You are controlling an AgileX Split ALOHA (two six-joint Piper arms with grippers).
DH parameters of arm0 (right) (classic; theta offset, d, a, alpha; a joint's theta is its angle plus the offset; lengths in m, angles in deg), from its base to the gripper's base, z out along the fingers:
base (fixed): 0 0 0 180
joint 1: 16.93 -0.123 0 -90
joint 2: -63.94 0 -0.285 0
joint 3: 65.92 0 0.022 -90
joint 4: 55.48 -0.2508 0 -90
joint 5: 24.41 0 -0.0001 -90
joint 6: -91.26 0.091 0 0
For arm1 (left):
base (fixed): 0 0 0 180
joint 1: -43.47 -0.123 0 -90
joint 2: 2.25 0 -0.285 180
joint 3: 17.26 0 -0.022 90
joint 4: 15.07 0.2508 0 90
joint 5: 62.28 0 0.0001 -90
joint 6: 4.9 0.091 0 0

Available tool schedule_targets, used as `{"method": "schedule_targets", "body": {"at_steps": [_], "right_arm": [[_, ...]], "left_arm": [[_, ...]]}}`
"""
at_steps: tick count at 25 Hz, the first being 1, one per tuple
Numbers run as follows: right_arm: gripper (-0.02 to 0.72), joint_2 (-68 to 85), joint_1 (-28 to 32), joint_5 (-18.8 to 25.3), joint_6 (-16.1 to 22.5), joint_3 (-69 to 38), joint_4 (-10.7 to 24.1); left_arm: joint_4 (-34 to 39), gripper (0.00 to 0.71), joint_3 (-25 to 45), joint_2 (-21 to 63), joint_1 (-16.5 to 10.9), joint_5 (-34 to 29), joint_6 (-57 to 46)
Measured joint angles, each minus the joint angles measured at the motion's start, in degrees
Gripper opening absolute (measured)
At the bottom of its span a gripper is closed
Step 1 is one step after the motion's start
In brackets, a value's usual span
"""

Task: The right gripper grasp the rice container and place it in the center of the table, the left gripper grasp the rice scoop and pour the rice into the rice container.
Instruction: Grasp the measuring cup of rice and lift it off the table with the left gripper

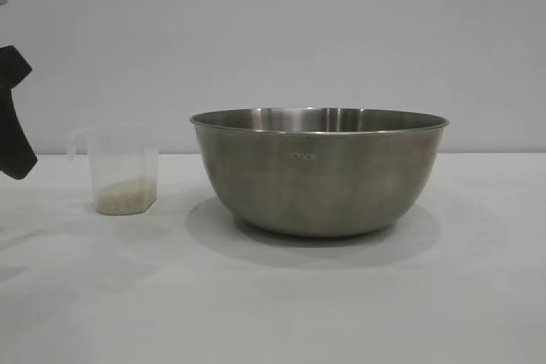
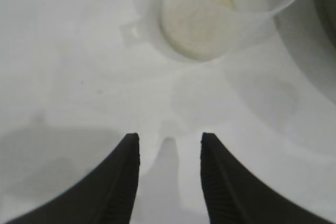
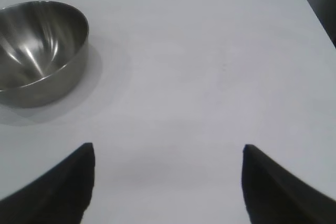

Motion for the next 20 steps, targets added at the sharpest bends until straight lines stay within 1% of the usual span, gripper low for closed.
{"method": "schedule_targets", "body": {"at_steps": [3, 5, 9, 11, 14, 16, 20], "right_arm": [[0.532, 0.0, 0.0, 0.0, 0.0, 0.0, 0.0], [0.532, 0.0, 0.0, 0.0, 0.0, 0.0, 0.0], [0.532, 0.0, 0.0, 0.0, 0.0, 0.0, 0.0], [0.532, 0.0, 0.0, 0.0, 0.0, 0.0, 0.0], [0.532, 0.0, 0.0, 0.0, 0.0, 0.0, 0.0], [0.532, 0.0, 0.0, 0.0, 0.0, 0.0, 0.0], [0.532, 0.0, 0.0, 0.0, 0.0, 0.0, 0.0]], "left_arm": [[0.0, 0.249, -1.7, 0.0, 0.0, -2.8, -9.1], [0.0, 0.249, -3.3, 0.0, 0.0, -7.0, -14.6], [0.0, 0.249, -8.0, 0.0, 0.0, -18.2, -24.8], [0.0, 0.249, -10.9, 0.0, 0.0, -21.8, -30.7], [0.0, 0.249, -14.7, 0.0, 0.0, -23.3, -40.0], [0.0, 0.249, -17.5, 0.0, 0.0, -23.2, -48.8], [0.0, 0.249, -22.0, 0.0, 0.0, -20.4, -68.8]]}}
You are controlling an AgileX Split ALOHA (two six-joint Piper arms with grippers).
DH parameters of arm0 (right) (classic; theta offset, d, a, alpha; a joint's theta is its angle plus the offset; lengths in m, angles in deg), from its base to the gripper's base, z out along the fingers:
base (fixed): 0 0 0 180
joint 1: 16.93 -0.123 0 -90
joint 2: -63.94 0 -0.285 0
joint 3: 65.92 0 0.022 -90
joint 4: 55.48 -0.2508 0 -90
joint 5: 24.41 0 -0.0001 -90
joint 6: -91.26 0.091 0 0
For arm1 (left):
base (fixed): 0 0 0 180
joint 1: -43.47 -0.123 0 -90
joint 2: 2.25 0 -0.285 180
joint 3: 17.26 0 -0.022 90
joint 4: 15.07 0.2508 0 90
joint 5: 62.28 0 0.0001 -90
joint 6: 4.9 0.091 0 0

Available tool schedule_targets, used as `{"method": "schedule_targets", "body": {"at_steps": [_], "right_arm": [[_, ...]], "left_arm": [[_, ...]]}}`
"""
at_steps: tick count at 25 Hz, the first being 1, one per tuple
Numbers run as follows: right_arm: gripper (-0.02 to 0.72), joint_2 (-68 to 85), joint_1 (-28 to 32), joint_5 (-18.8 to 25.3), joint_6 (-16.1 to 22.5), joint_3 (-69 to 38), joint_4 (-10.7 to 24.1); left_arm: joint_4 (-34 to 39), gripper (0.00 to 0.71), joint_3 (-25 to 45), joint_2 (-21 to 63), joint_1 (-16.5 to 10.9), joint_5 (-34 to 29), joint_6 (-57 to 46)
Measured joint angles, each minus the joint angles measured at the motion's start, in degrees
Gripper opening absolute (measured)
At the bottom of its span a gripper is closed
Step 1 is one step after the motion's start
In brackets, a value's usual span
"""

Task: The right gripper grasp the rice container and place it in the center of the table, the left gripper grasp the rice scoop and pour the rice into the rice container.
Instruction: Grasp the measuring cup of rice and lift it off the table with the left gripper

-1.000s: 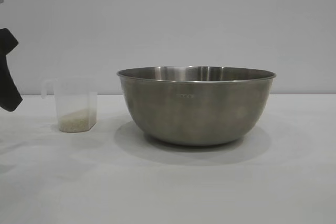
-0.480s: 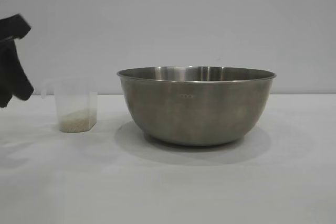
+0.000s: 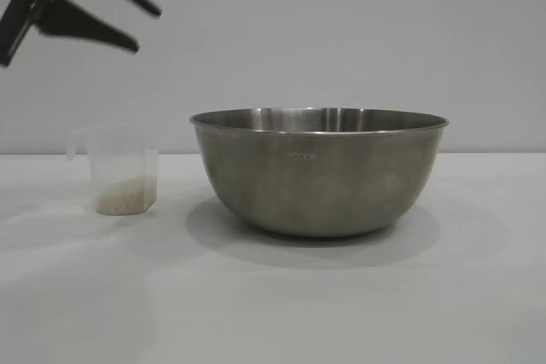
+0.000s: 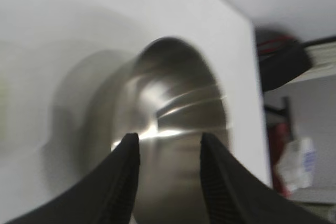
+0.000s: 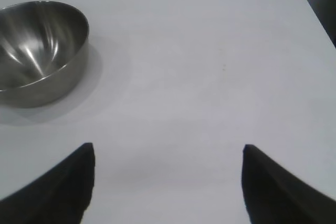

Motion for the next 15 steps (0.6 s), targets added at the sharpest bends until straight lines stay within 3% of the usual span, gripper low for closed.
{"method": "schedule_targets", "body": {"at_steps": [3, 9, 12, 15], "right_arm": [[0.532, 0.0, 0.0, 0.0, 0.0, 0.0, 0.0], [0.532, 0.0, 0.0, 0.0, 0.0, 0.0, 0.0], [0.532, 0.0, 0.0, 0.0, 0.0, 0.0, 0.0], [0.532, 0.0, 0.0, 0.0, 0.0, 0.0, 0.0]], "left_arm": [[0.0, 0.249, -3.3, -0.1, 0.0, 3.3, -13.7], [0.0, 0.249, -14.6, -0.7, 0.0, 6.4, -26.2], [0.0, 0.249, -23.8, -1.0, 0.0, 7.0, -20.9], [0.0, 0.249, -33.7, -1.0, 0.0, 5.6, -6.4]]}}
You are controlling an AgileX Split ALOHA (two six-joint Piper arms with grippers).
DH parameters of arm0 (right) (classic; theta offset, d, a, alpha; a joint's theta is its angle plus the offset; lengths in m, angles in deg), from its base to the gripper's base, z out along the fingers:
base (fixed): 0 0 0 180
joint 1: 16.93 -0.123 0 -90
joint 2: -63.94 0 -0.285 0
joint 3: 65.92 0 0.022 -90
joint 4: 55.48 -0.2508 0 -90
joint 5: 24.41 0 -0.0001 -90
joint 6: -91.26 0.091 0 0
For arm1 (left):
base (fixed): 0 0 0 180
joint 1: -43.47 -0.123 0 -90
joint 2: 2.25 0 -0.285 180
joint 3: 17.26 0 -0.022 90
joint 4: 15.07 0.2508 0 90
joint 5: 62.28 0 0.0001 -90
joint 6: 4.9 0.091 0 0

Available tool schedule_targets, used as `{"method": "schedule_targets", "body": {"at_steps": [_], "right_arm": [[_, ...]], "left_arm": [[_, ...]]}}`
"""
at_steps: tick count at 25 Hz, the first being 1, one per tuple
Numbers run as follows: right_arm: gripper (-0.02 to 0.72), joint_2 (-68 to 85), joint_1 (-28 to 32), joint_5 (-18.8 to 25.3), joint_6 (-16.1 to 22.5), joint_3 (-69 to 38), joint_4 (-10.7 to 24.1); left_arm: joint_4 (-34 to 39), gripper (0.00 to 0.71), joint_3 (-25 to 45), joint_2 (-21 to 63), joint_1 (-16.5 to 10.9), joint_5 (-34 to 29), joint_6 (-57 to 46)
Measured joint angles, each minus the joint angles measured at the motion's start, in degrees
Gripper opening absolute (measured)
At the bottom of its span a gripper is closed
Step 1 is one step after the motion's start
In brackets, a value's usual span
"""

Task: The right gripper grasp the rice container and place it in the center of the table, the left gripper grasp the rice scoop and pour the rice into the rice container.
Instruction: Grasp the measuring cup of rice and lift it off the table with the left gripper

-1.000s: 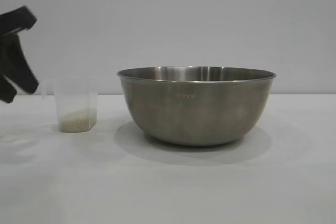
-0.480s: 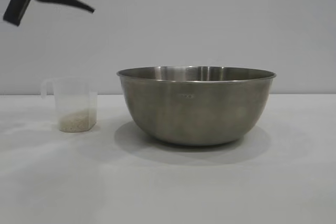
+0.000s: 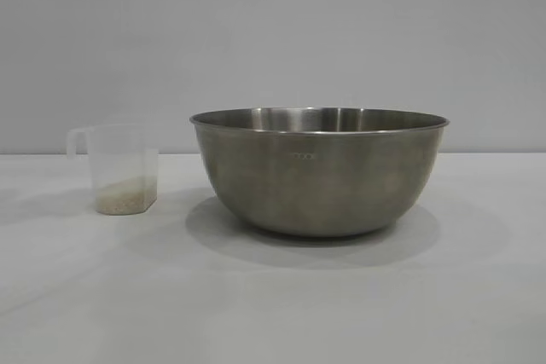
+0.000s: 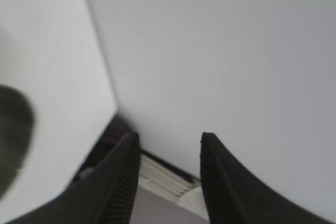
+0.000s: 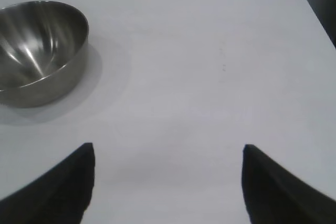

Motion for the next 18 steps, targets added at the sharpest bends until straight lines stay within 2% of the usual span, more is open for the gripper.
{"method": "schedule_targets", "body": {"at_steps": [3, 5, 7, 12, 16, 18], "right_arm": [[0.532, 0.0, 0.0, 0.0, 0.0, 0.0, 0.0], [0.532, 0.0, 0.0, 0.0, 0.0, 0.0, 0.0], [0.532, 0.0, 0.0, 0.0, 0.0, 0.0, 0.0], [0.532, 0.0, 0.0, 0.0, 0.0, 0.0, 0.0], [0.532, 0.0, 0.0, 0.0, 0.0, 0.0, 0.0], [0.532, 0.0, 0.0, 0.0, 0.0, 0.0, 0.0]], "left_arm": [[0.0, 0.249, -8.7, 0.0, 0.0, -5.7, 21.6], [0.5, 0.249, -13.3, 0.1, 0.0, -11.9, 32.8], [3.1, 0.249, -16.6, 0.2, 0.0, -17.5, 39.9], [17.3, 0.249, -21.7, 0.3, 0.0, -28.4, 44.8], [31.2, 0.249, -22.5, 0.3, 0.0, -35.8, 45.3], [40.7, 0.249, -22.6, 0.3, 0.0, -38.9, 45.3]]}}
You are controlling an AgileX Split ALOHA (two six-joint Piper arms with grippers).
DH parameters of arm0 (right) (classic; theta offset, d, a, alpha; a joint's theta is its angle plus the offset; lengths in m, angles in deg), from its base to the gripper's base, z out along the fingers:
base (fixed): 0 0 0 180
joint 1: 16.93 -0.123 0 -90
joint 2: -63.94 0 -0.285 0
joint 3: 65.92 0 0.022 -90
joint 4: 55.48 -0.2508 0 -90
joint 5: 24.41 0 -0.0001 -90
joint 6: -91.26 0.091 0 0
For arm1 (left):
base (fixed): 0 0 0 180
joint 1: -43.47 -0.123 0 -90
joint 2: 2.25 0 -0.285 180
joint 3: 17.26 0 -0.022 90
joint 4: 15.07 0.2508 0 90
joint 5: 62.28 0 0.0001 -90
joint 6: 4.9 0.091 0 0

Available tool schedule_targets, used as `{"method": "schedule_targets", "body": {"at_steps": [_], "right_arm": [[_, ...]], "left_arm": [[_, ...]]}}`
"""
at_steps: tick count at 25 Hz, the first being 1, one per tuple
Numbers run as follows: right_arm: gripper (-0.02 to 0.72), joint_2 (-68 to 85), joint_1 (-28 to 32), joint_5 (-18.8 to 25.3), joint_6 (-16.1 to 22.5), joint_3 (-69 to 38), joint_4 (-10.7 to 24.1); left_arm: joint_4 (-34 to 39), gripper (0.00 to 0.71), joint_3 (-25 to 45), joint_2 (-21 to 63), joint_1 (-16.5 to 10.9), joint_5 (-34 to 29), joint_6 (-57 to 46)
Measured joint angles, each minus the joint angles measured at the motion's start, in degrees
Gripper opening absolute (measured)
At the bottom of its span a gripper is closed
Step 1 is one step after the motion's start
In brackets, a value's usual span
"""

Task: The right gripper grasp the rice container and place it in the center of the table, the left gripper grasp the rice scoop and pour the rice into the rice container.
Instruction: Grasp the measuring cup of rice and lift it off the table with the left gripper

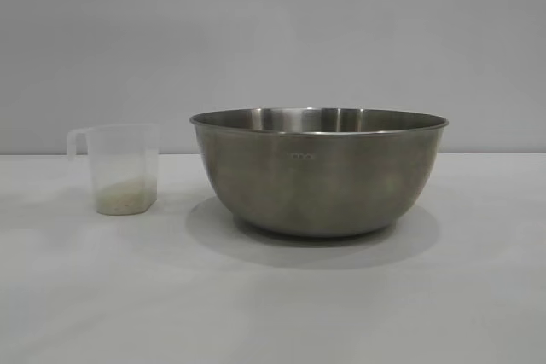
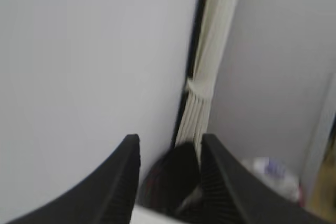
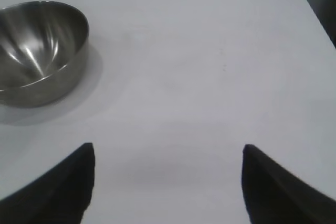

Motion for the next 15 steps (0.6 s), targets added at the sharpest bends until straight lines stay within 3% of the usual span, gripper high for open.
{"method": "schedule_targets", "body": {"at_steps": [3, 8, 12, 13, 15], "right_arm": [[0.532, 0.0, 0.0, 0.0, 0.0, 0.0, 0.0], [0.532, 0.0, 0.0, 0.0, 0.0, 0.0, 0.0], [0.532, 0.0, 0.0, 0.0, 0.0, 0.0, 0.0], [0.532, 0.0, 0.0, 0.0, 0.0, 0.0, 0.0], [0.532, 0.0, 0.0, 0.0, 0.0, 0.0, 0.0]], "left_arm": [[20.4, 0.249, 0.0, 0.0, 1.3, -1.3, -3.1], [56.4, 0.249, 0.0, -0.2, 2.8, -2.1, -20.0], [74.7, 0.249, 0.0, -0.2, 2.8, 2.3, -37.9], [78.9, 0.199, 0.0, -0.2, 2.8, 3.4, -44.1], [84.1, 0.197, 0.0, -0.2, 2.8, 5.7, -55.1]]}}
